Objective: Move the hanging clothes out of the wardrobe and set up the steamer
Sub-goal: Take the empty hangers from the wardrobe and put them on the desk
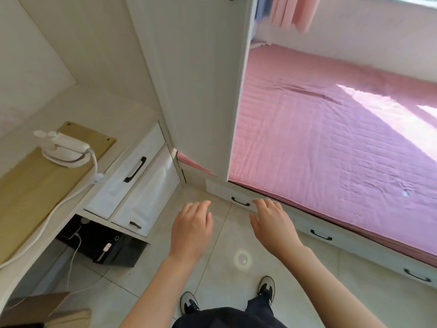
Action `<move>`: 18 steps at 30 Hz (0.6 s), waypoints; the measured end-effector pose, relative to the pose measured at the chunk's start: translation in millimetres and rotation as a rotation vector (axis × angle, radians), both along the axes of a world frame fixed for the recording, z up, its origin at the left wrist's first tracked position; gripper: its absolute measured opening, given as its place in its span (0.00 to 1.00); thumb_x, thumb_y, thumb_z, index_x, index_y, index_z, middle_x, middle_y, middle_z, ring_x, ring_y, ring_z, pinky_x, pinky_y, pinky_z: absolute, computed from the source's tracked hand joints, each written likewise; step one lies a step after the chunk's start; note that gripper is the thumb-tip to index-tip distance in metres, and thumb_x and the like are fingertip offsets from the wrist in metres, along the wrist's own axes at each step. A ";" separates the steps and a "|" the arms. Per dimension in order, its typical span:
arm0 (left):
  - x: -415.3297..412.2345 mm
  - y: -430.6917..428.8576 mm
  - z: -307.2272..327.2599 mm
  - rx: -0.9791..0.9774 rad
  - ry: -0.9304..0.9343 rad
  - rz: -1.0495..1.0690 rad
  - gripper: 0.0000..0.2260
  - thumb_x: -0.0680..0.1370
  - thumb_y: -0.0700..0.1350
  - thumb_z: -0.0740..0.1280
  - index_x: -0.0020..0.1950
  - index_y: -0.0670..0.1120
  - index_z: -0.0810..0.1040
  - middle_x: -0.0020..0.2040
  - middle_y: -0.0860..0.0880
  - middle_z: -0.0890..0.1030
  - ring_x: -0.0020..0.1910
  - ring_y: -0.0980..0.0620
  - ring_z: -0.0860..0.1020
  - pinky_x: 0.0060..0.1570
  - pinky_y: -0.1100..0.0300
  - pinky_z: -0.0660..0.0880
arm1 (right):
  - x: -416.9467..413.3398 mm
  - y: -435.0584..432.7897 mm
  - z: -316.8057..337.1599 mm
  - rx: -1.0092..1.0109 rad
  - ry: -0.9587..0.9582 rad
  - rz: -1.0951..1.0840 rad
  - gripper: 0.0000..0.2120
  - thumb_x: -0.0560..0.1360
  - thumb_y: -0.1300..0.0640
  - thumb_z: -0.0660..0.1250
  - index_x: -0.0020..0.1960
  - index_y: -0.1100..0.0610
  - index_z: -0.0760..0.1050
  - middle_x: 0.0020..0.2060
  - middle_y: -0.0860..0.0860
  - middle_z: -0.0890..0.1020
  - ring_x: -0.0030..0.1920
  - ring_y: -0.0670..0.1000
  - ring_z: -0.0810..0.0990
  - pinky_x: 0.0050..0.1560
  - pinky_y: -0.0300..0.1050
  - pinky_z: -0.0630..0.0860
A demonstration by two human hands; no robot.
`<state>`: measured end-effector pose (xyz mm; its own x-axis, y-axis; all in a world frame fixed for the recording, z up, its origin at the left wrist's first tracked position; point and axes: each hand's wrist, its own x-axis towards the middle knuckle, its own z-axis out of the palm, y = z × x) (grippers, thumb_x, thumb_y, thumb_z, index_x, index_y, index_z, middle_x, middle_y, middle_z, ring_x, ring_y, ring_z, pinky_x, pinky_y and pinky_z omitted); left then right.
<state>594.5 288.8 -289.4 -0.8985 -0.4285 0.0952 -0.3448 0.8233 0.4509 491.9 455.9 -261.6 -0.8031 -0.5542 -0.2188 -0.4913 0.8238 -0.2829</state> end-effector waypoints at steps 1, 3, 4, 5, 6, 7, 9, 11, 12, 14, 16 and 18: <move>-12.7 14.1 1.3 0.001 0.005 0.010 0.12 0.76 0.41 0.66 0.59 0.43 0.78 0.48 0.49 0.82 0.50 0.47 0.78 0.44 0.54 0.77 | -11.9 13.0 2.0 -0.006 0.007 0.008 0.17 0.80 0.53 0.56 0.67 0.56 0.67 0.61 0.52 0.74 0.62 0.55 0.70 0.60 0.47 0.70; -41.2 43.6 4.0 0.002 0.024 0.033 0.12 0.75 0.40 0.66 0.58 0.43 0.79 0.47 0.49 0.82 0.48 0.47 0.78 0.43 0.54 0.76 | -39.3 38.9 5.1 -0.003 0.044 0.033 0.16 0.80 0.53 0.57 0.65 0.57 0.68 0.59 0.53 0.75 0.60 0.56 0.71 0.58 0.48 0.70; -55.2 57.8 4.6 0.001 0.036 0.043 0.11 0.75 0.40 0.67 0.57 0.43 0.79 0.46 0.49 0.82 0.48 0.46 0.78 0.42 0.54 0.76 | -52.7 50.8 6.5 0.001 0.063 0.049 0.15 0.79 0.53 0.57 0.64 0.57 0.69 0.58 0.53 0.75 0.59 0.57 0.72 0.57 0.49 0.71; -68.9 70.7 5.3 -0.002 0.047 0.049 0.11 0.74 0.40 0.67 0.57 0.43 0.79 0.46 0.48 0.82 0.47 0.46 0.78 0.42 0.54 0.76 | -65.6 61.5 8.4 0.004 0.076 0.057 0.15 0.79 0.53 0.57 0.63 0.57 0.69 0.57 0.53 0.76 0.58 0.57 0.72 0.56 0.49 0.71; -82.3 82.6 6.4 -0.005 0.054 0.054 0.11 0.74 0.40 0.68 0.56 0.43 0.80 0.46 0.48 0.82 0.47 0.46 0.78 0.43 0.54 0.76 | -78.4 71.5 9.7 0.004 0.082 0.060 0.15 0.79 0.53 0.57 0.63 0.57 0.69 0.57 0.53 0.76 0.59 0.57 0.72 0.55 0.49 0.72; -95.3 93.7 8.2 -0.010 0.062 0.059 0.11 0.73 0.40 0.68 0.55 0.43 0.80 0.46 0.48 0.82 0.47 0.46 0.78 0.43 0.54 0.76 | -90.5 80.7 11.3 0.002 0.084 0.061 0.15 0.79 0.54 0.56 0.63 0.57 0.69 0.58 0.53 0.76 0.59 0.57 0.72 0.54 0.49 0.73; -119.8 113.2 13.3 -0.026 0.071 0.063 0.11 0.73 0.40 0.69 0.54 0.43 0.80 0.45 0.49 0.82 0.47 0.46 0.78 0.42 0.54 0.76 | -113.0 96.9 13.9 -0.009 0.089 0.063 0.15 0.80 0.54 0.56 0.65 0.57 0.69 0.59 0.53 0.75 0.59 0.57 0.71 0.53 0.49 0.73; -142.8 127.1 17.5 -0.050 0.070 0.049 0.11 0.73 0.40 0.69 0.55 0.43 0.80 0.45 0.48 0.83 0.47 0.46 0.79 0.42 0.53 0.77 | -134.3 108.3 16.8 -0.023 0.092 0.067 0.16 0.80 0.54 0.56 0.66 0.57 0.68 0.59 0.53 0.75 0.60 0.57 0.71 0.54 0.50 0.73; -153.6 132.5 19.5 -0.061 0.068 0.045 0.11 0.73 0.40 0.69 0.55 0.43 0.80 0.45 0.48 0.83 0.47 0.45 0.79 0.42 0.53 0.77 | -145.0 112.6 17.8 -0.024 0.092 0.069 0.16 0.80 0.54 0.56 0.66 0.57 0.68 0.60 0.53 0.75 0.61 0.57 0.71 0.55 0.50 0.72; -173.6 138.9 23.7 -0.065 0.062 0.036 0.11 0.74 0.40 0.68 0.56 0.44 0.79 0.47 0.48 0.83 0.48 0.46 0.78 0.44 0.53 0.77 | -165.2 117.9 19.9 -0.029 0.086 0.073 0.16 0.80 0.54 0.56 0.66 0.58 0.68 0.60 0.53 0.75 0.61 0.57 0.70 0.56 0.50 0.72; -191.9 140.0 28.4 -0.049 0.051 0.029 0.12 0.75 0.41 0.66 0.58 0.43 0.78 0.49 0.48 0.82 0.50 0.46 0.77 0.46 0.52 0.77 | -184.0 118.8 21.3 -0.038 0.075 0.089 0.17 0.80 0.53 0.56 0.66 0.58 0.68 0.60 0.54 0.75 0.62 0.57 0.70 0.58 0.49 0.71; -209.5 136.1 32.7 -0.032 0.039 0.030 0.13 0.77 0.42 0.64 0.62 0.44 0.76 0.52 0.48 0.81 0.54 0.47 0.76 0.50 0.52 0.76 | -202.6 115.9 23.2 -0.046 0.068 0.105 0.17 0.81 0.53 0.55 0.66 0.59 0.67 0.61 0.54 0.75 0.63 0.57 0.69 0.59 0.49 0.70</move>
<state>385.0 424.9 -256.7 -0.8806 -0.4515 0.1438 -0.3525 0.8270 0.4379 289.3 571.8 -238.3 -0.7522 -0.6444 -0.1379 -0.5938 0.7535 -0.2822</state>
